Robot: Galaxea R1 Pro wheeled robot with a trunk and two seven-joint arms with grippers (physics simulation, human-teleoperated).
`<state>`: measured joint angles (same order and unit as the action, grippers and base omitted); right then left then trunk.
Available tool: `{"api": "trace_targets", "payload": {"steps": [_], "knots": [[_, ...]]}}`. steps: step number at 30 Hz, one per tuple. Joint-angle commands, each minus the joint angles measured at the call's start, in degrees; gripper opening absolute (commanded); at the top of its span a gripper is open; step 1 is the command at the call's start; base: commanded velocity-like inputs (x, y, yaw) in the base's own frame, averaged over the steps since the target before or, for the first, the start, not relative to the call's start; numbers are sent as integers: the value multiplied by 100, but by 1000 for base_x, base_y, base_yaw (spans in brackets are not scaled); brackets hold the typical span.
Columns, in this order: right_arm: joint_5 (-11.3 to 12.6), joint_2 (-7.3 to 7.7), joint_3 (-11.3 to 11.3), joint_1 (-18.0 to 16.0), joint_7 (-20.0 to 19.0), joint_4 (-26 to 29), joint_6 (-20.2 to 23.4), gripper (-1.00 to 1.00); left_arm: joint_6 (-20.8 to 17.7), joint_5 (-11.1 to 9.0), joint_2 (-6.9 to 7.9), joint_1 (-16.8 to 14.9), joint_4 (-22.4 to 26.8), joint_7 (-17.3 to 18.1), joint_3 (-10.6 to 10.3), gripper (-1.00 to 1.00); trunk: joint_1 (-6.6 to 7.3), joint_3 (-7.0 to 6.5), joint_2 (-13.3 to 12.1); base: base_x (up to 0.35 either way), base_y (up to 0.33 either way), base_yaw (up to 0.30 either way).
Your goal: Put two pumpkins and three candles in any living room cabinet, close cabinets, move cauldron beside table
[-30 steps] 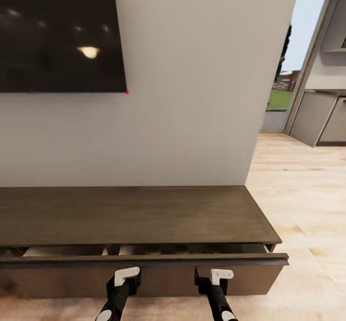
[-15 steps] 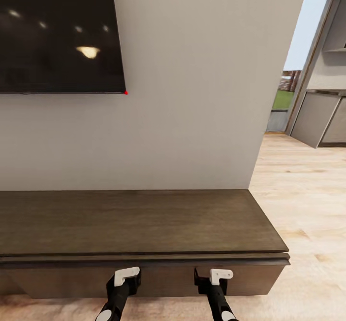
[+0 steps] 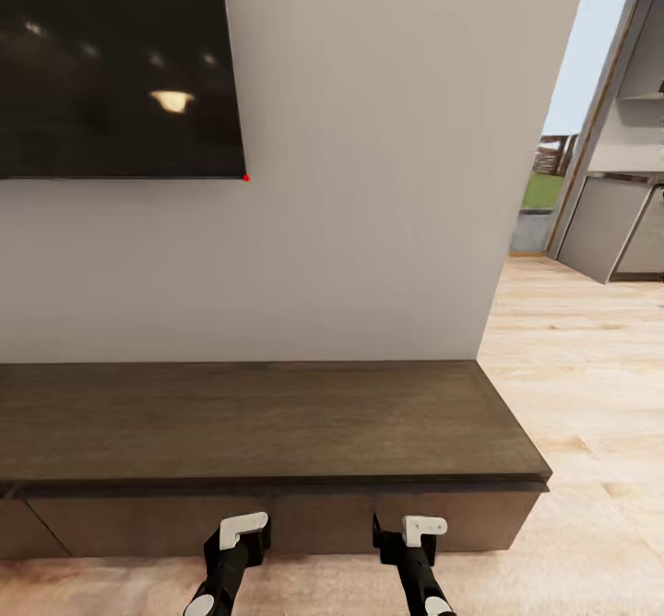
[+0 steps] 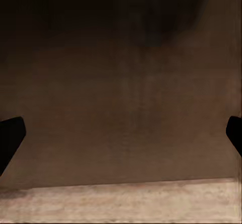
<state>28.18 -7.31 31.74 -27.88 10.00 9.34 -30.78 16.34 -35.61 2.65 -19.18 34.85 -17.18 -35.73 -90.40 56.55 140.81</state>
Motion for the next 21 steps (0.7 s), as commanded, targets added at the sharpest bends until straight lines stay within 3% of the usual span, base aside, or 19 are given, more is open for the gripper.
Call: {"api": "trace_targets", "payload": {"steps": [1,21], "knots": [[12,-3,46,-4,50,-3,-9,100,27,-45,8,-6,5,-45,-48,100,5,5,3,-325,0,0],[15,16,49,4,56,7,78,100,23,-50,16,-6,5,-40,-39,100,5,5,3,-333,0,0]]}}
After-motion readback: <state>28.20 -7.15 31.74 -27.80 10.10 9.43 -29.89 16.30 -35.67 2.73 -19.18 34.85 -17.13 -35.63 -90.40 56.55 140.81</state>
